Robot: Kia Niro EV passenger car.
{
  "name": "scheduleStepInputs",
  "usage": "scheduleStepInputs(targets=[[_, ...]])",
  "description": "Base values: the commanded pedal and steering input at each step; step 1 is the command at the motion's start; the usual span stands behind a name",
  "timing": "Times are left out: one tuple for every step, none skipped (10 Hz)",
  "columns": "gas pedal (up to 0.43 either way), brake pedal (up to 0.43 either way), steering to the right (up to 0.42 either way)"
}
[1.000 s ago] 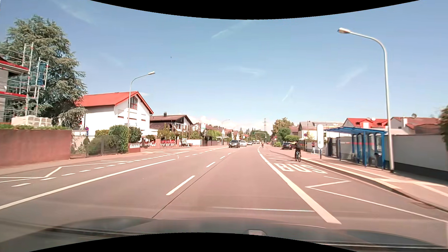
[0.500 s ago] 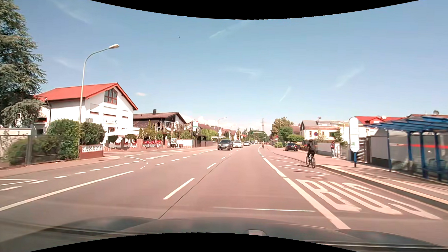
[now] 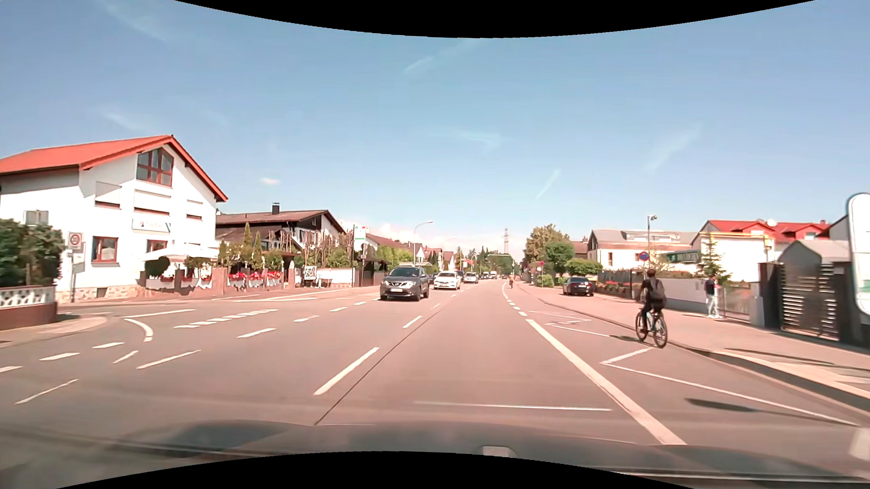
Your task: Follow the waypoints while adhering to traffic rules and regulations
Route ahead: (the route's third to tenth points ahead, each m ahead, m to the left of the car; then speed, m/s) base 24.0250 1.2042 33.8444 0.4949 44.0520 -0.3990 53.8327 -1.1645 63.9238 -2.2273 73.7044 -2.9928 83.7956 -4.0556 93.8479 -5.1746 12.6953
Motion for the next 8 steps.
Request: scheduleStepInputs(targets=[[0.028, 0.0, 0.005], [0.028, 0.0, 0.005], [0.028, 0.0, 0.005], [0.028, 0.0, 0.006], [0.028, 0.0, 0.007], [0.02, 0.0, 0.008], [0.008, 0.0, 0.007], [0.0, 0.0, 0.008]])
